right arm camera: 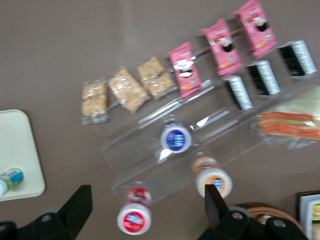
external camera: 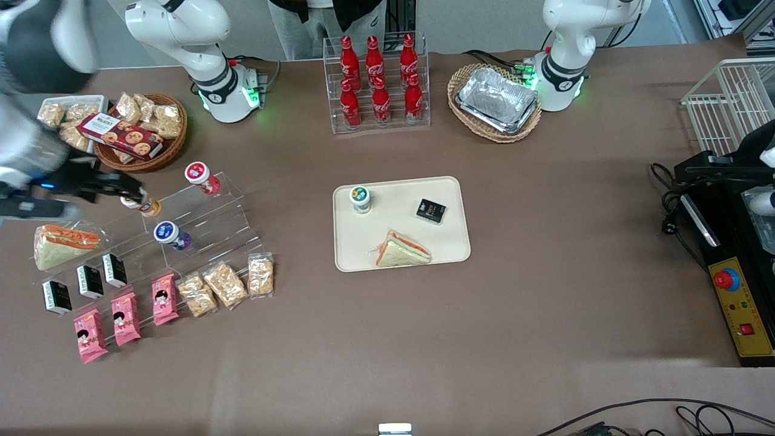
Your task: Place green gum on tray
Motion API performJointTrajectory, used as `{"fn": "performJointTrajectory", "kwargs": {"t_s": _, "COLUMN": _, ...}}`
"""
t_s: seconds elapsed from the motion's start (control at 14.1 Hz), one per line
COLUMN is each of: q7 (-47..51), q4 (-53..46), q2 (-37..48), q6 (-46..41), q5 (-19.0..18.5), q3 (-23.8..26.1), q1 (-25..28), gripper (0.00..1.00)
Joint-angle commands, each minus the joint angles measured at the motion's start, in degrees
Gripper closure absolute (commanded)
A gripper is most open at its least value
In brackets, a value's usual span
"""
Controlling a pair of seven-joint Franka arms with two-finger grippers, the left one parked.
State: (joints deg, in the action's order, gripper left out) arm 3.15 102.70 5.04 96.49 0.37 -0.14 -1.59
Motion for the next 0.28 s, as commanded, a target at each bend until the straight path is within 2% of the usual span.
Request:
{"fn": "performJointTrajectory", "kwargs": {"t_s": 0.0, "q7": -3.6, "q4": 0.0, "q2": 2.9, "q6": -1.5, "q5": 1.2, "q3": -5.0, "q1": 0.4, "gripper": 0.00}}
{"fn": "performJointTrajectory", "kwargs": {"t_s": 0.21, "q7": -5.6, "q4": 0.0, "q2": 3.3, "q6": -1.7, "q5": 0.9, "q3": -6.5, "q1": 0.6, "gripper": 0.00}}
